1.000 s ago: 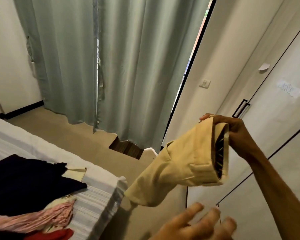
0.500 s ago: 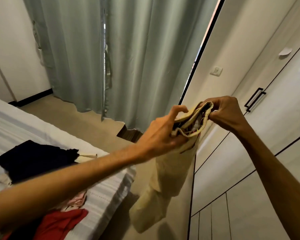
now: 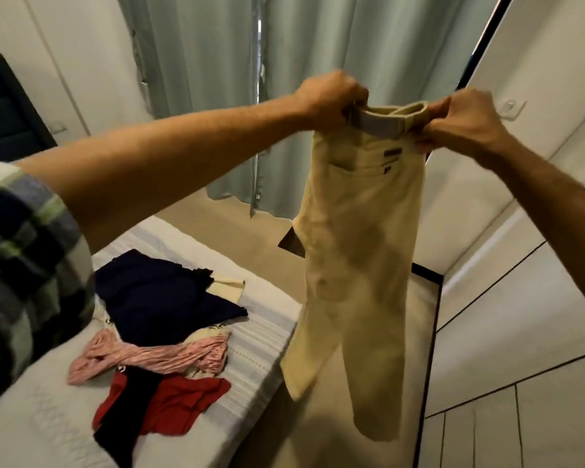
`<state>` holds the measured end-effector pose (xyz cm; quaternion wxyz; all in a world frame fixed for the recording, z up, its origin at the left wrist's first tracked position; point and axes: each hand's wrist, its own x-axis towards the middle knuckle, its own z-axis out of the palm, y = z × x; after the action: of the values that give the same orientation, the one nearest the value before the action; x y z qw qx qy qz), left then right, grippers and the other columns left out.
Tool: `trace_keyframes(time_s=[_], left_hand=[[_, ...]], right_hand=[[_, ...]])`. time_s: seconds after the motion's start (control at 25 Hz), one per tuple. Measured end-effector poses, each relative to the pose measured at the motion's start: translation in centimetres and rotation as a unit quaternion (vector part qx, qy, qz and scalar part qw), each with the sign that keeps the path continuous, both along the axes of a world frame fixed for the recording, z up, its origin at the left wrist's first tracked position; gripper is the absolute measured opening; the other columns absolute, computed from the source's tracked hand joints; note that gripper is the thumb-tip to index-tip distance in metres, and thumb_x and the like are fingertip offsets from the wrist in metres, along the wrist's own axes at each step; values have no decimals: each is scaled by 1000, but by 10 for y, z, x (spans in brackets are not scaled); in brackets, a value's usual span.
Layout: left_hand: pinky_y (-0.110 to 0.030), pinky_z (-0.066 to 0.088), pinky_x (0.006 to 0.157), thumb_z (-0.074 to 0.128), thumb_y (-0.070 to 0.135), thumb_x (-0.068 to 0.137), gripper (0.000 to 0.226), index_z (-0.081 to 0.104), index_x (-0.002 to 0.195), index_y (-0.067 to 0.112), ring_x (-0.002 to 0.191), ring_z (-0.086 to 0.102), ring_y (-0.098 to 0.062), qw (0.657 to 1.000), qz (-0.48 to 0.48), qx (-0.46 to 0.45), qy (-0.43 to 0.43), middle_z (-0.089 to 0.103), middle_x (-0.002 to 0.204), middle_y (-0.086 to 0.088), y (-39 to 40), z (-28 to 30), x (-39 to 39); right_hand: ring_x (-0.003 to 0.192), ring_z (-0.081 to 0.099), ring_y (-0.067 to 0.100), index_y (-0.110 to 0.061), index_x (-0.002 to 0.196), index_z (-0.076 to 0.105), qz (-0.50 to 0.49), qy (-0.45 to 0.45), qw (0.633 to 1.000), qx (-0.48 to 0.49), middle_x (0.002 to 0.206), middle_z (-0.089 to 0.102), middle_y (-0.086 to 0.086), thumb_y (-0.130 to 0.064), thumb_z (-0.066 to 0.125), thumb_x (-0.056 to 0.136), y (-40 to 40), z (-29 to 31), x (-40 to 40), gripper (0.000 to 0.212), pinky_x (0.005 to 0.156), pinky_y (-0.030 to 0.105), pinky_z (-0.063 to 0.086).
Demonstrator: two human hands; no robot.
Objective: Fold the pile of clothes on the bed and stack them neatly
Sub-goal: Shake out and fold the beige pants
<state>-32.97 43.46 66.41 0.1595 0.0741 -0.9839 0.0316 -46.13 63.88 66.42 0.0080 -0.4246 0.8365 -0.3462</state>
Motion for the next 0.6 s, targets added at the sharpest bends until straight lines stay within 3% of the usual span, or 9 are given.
trace_keyframes(time_s=[0.12, 0.16, 0.24, 0.36, 0.48, 0.6], left_hand=[[-36, 44, 76, 53, 19, 102, 26, 65, 125, 16, 105, 64, -30, 994, 28, -24, 102, 67, 116, -14, -26, 31, 51], [-36, 45, 79, 51, 21, 102, 26, 64, 123, 15, 104, 63, -30, 992, 40, -25, 120, 66, 116, -15, -34, 39, 78], [-34, 45, 83, 50, 18, 101, 24, 64, 119, 12, 104, 59, -28, 987, 60, -29, 148, 65, 118, -17, -46, 52, 144], [-33, 50, 86, 53, 11, 101, 20, 65, 118, 10, 109, 61, -31, 983, 83, -18, 164, 65, 120, -16, -73, 47, 285], [-30, 53, 87, 55, 17, 104, 17, 67, 114, 11, 102, 68, -23, 983, 78, 4, 166, 70, 111, -13, -79, 0, 455], [-37, 59, 73, 62, 16, 98, 11, 71, 103, 21, 82, 72, -21, 979, 119, 40, 163, 75, 92, -4, -79, -108, 632]], right_hand=[[75, 74, 26, -7, 111, 78, 22, 150, 988, -14, 93, 75, 20, -12, 70, 84, -26, 44, 41, 29, 78, 40, 65], [80, 73, 29, -4, 111, 77, 42, 194, 980, -18, 95, 74, 20, -21, 71, 89, -35, 54, 63, 28, 79, 37, 64], [88, 70, 32, -1, 112, 73, 91, 232, 968, -26, 101, 72, 23, -41, 67, 97, -49, 69, 119, 43, 79, 33, 60], [93, 70, 32, -5, 113, 73, 162, 275, 946, -62, 106, 73, 21, -76, 54, 90, -74, 63, 245, 77, 86, 40, 58], [83, 72, 28, -12, 108, 77, 204, 340, 916, -66, 96, 77, 14, -58, 57, 96, -92, 10, 407, 52, 82, 34, 56], [66, 66, 33, -14, 94, 74, 241, 380, 889, -86, 75, 70, 13, -44, 61, 95, -108, -108, 572, 32, 62, 41, 56]])
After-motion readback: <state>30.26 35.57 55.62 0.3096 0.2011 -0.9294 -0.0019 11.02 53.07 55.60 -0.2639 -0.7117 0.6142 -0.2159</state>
